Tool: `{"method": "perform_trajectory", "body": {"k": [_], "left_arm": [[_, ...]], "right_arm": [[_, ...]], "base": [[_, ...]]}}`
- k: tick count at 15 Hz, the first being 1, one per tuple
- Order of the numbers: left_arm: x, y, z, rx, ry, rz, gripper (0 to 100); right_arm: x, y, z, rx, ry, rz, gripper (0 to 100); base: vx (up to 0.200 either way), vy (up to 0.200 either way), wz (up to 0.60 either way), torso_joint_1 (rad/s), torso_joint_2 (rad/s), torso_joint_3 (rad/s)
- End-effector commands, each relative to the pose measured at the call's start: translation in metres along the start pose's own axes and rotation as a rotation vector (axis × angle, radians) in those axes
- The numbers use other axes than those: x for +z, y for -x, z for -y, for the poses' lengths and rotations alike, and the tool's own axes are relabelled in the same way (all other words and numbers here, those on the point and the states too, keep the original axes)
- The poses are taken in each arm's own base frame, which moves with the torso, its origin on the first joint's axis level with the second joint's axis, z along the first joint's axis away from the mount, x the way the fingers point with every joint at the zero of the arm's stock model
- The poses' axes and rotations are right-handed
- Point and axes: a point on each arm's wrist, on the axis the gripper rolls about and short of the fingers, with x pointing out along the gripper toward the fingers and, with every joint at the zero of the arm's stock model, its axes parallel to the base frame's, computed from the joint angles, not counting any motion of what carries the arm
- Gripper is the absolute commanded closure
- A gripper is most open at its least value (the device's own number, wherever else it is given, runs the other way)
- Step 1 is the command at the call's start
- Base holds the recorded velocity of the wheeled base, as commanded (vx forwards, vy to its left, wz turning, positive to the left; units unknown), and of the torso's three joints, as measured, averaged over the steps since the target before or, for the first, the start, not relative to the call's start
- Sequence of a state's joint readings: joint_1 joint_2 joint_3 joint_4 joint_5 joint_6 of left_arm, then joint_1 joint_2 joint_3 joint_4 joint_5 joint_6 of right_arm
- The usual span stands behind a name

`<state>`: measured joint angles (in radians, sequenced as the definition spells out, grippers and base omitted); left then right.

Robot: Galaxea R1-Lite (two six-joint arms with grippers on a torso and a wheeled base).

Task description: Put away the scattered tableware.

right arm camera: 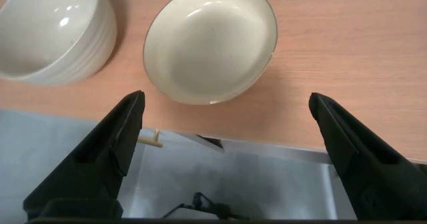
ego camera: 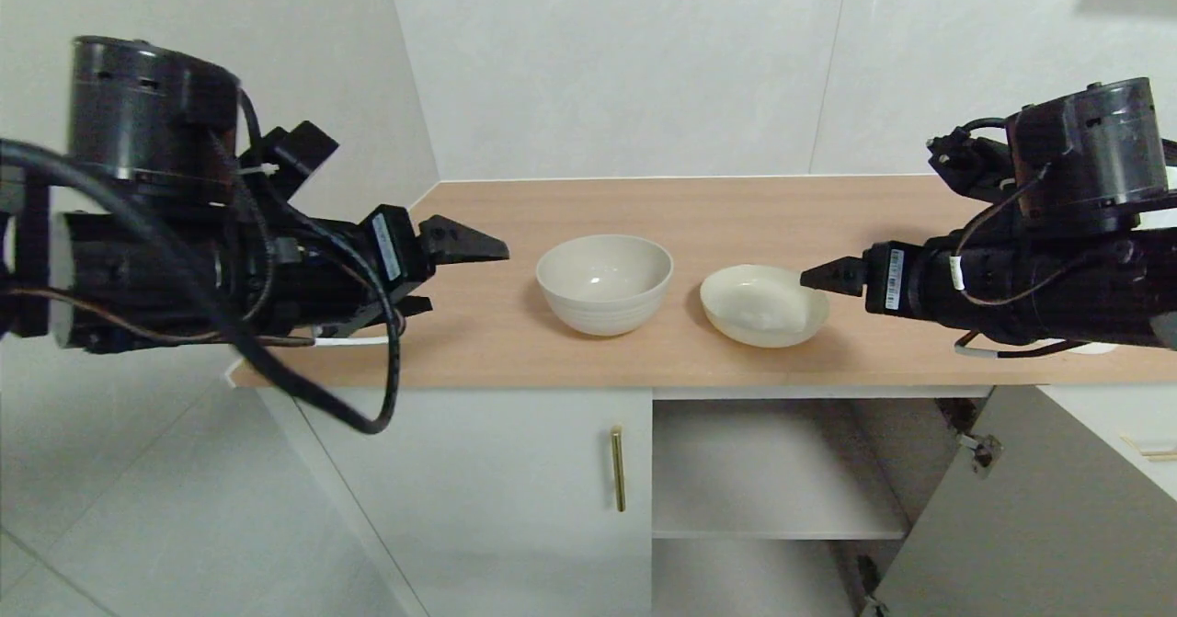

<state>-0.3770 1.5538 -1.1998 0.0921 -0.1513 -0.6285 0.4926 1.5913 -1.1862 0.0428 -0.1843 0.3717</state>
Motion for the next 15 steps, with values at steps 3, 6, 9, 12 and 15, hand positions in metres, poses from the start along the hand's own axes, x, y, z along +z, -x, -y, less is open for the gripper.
{"method": "perform_trajectory", "body": {"k": [3,6,9,12,15], "left_arm": [[-0.004,-0.075,0.013,0.156,0.152,0.043,0],[-0.012,-0.092,0.009,0.183,0.147,0.02,0],[-0.016,-0.109,0.006,0.176,0.154,0.027,0],[-0.015,-0.11,0.006,0.169,0.154,0.033,0],[-0.015,-0.108,0.007,0.165,0.154,0.035,100]], "right_arm": [[-0.001,-0.009,-0.001,-0.005,-0.002,-0.013,0],[-0.001,-0.01,-0.001,-0.002,-0.018,0.007,0],[-0.002,-0.013,-0.001,-0.006,-0.017,0.002,0],[-0.002,-0.012,-0.001,-0.006,-0.018,0.005,0],[-0.001,-0.01,-0.001,-0.004,-0.019,0.01,0]], "base": [[0.0,0.0,0.0,0.0,0.0,0.0],[0.0,0.0,0.0,0.0,0.0,0.0],[0.0,0.0,0.0,0.0,0.0,0.0],[0.0,0.0,0.0,0.0,0.0,0.0],[0.0,0.0,0.0,0.0,0.0,0.0]]}}
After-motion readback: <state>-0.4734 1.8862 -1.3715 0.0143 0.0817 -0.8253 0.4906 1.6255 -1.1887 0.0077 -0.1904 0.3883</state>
